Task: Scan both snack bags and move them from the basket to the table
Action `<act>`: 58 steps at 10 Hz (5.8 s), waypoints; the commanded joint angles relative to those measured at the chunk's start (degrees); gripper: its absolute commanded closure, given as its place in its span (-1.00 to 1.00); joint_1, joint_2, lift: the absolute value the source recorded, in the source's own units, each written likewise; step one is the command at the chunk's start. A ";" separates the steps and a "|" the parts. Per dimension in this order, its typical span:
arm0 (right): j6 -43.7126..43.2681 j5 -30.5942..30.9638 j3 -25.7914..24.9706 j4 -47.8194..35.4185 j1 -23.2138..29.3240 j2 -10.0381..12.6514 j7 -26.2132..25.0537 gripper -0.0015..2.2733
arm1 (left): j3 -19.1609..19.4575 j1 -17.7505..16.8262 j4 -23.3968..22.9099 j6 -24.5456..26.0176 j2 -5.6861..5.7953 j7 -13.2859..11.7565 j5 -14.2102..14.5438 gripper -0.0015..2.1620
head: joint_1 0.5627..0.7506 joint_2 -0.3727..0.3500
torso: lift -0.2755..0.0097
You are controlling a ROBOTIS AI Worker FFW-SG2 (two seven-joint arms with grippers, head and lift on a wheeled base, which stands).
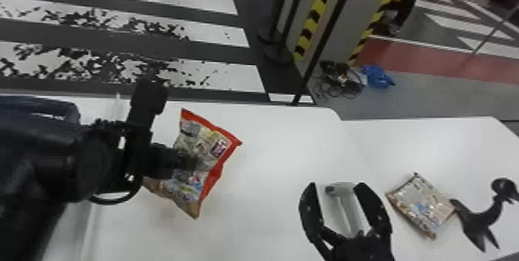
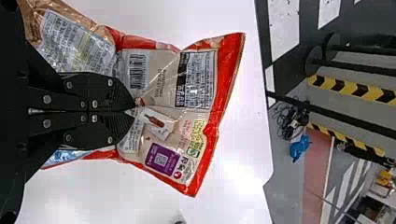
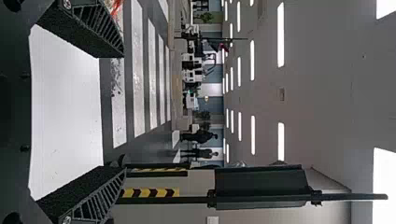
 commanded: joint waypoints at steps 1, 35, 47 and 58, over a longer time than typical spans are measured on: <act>0.37 -0.37 0.06 0.00 -0.44 0.00 0.04 -0.95 | -2.71 -1.74 4.43 -3.06 -0.15 0.08 -1.69 0.69 | 0.41 -0.94 | 0.24; 0.02 -1.42 0.58 -0.79 0.97 -0.97 -0.31 -0.95 | 1.07 20.06 -24.04 -14.49 1.23 11.68 -6.70 -0.97 | 0.41 -0.94 | 0.24; 4.07 -7.49 0.85 -4.57 2.81 -3.17 9.97 -0.94 | 21.02 62.69 -49.88 -40.68 12.04 15.11 -10.48 -0.97 | 0.41 -0.15 | 0.24; 38.34 -13.20 -2.58 1.76 -15.12 -1.76 27.02 -0.69 | 19.79 64.36 -43.82 -49.82 13.80 11.50 -7.31 -0.97 | 0.41 0.00 | 0.24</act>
